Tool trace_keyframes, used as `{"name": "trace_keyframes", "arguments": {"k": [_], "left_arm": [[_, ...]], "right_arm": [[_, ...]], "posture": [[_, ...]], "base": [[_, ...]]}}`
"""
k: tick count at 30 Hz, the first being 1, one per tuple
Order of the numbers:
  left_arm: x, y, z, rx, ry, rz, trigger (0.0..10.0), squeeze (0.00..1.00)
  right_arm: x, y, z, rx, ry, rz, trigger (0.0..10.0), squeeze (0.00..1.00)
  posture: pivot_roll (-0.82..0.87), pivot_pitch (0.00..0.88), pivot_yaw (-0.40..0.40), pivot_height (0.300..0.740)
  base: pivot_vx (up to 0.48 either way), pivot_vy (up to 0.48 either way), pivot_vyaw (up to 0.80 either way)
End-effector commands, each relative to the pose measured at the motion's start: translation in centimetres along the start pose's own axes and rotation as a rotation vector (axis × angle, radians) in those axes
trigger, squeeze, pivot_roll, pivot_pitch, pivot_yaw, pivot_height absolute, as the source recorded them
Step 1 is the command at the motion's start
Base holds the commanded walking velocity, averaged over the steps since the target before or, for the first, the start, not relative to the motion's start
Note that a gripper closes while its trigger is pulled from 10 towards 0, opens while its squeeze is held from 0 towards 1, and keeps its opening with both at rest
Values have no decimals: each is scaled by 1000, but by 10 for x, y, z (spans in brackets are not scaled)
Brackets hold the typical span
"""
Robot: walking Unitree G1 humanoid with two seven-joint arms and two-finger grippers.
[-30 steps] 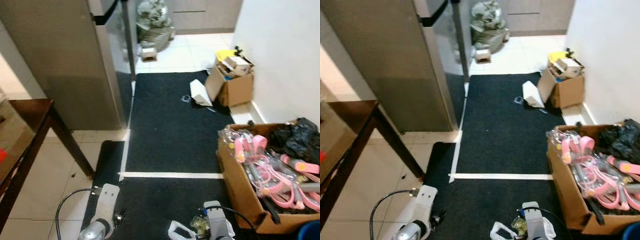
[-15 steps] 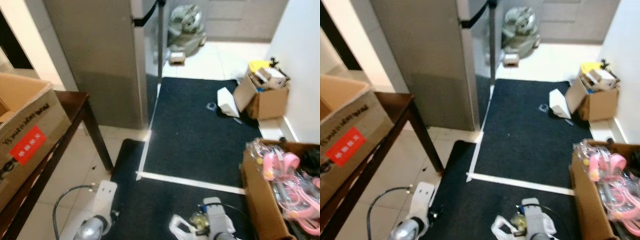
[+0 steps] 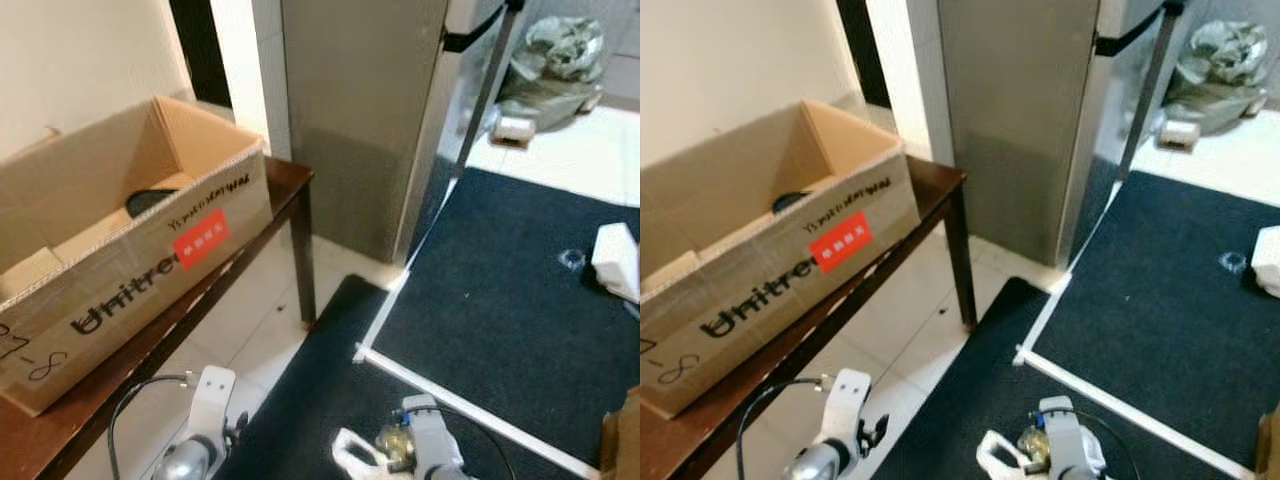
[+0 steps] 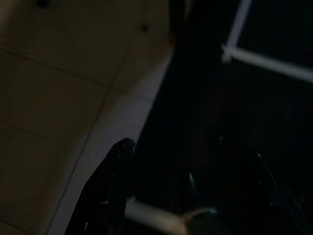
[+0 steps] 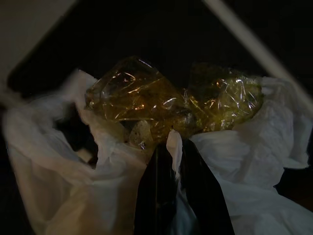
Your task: Picking trash to rubbish bin
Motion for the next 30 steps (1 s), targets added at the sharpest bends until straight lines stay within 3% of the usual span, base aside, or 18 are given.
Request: {"name": "trace_keyframes", "arguments": {"k": [1,10,13,21,30], "left_arm": [[-14,-1,-5,2,-47,-2,10000,0],[-18,-2,-6,11,-56,-6,10000,0],[-22,1,-7,30,-60,-31,10000,0],[-26,7,-9,50,-58,-57,10000,0],[-30,-1,-13,80,-52,-69,10000,0]], "right_arm": [[-4,-6,0,16,-11,1,10000,0],[-3,-5,0,33,-11,-63,10000,0],[1,0,0,38,-8,-96,10000,0],[10,5,1,47,-2,-136,10000,0],[13,-1,3,64,4,-147,10000,0]], "posture": [[-58,83,38,740],[-61,74,25,740],[-63,69,-29,740],[-51,73,-66,740],[-37,78,-68,740]], "base": [[0,0,800],[0,0,800],[0,0,800],[0,0,800],[0,0,800]]}}
Point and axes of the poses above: a point about 5 cm out from each wrist's last joint towards the gripper, its own z axis pointing out of the wrist towards the gripper, its own x axis along the axis of the wrist's last joint, y = z × x, the point moved 1 cm from there along z, pointing out of the wrist towards the gripper, and after that the axes turned 2 degrees about -z, right-handed, at the moved point
